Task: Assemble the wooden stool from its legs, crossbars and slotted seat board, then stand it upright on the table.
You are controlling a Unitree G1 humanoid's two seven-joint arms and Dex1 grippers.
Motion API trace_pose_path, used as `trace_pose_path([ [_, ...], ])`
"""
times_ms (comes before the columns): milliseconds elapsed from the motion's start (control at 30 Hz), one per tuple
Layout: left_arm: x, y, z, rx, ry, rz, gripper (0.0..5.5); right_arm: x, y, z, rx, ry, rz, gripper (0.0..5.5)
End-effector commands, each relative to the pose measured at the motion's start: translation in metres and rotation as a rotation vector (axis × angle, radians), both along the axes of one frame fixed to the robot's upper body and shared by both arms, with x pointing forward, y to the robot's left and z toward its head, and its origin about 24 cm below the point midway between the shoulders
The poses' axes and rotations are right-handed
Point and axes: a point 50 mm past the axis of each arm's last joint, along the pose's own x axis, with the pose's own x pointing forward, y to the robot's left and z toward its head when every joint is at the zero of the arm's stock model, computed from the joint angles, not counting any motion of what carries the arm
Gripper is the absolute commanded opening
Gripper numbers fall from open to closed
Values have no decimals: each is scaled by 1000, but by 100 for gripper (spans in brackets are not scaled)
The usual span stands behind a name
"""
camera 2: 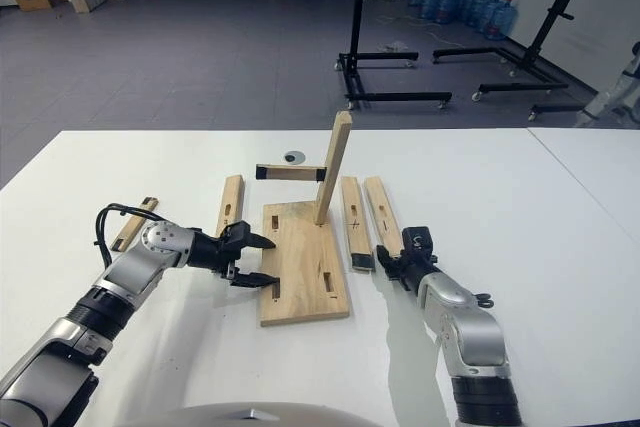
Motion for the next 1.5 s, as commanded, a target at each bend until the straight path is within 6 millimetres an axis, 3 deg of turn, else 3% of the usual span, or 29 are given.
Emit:
trace_pose_path([
  [33, -1, 7, 2, -37, 29, 54, 395, -6, -1, -13, -5, 74, -12, 242],
  [133, 1, 10, 18, -175, -10, 123, 395, 7, -8, 5, 5, -86, -59, 202],
  [367, -8, 18, 38, -453, -141, 304, 395, 41, -39, 73, 51, -546, -88, 202],
  [467, -18, 19, 48, -564, -79, 289, 395, 43, -38, 114, 249, -751, 47, 202],
  [533, -25, 19, 55, -650, 10, 250, 395, 31, -21, 141, 477, -844, 294, 202],
  [600, -30, 17, 64, -758, 124, 208, 395, 15, -6, 154, 698, -860, 534, 202],
  [733, -30, 4, 78, -884, 291, 139, 395, 4, 26, 136, 908, -678, 810, 202],
  [833, -26, -4, 85, -936, 366, 126, 395, -3, 47, 107, 939, -481, 942, 202],
  [933, -25, -7, 89, -936, 375, 111, 395, -13, 61, 94, 988, -380, 1035, 202],
  [1267, -23, 2, 107, -1090, 379, 89, 395, -19, 64, 76, 1026, -292, 1033, 202],
  [1500, -22, 3, 111, -1097, 389, 89, 395, -18, 61, 70, 1011, -285, 1012, 202],
])
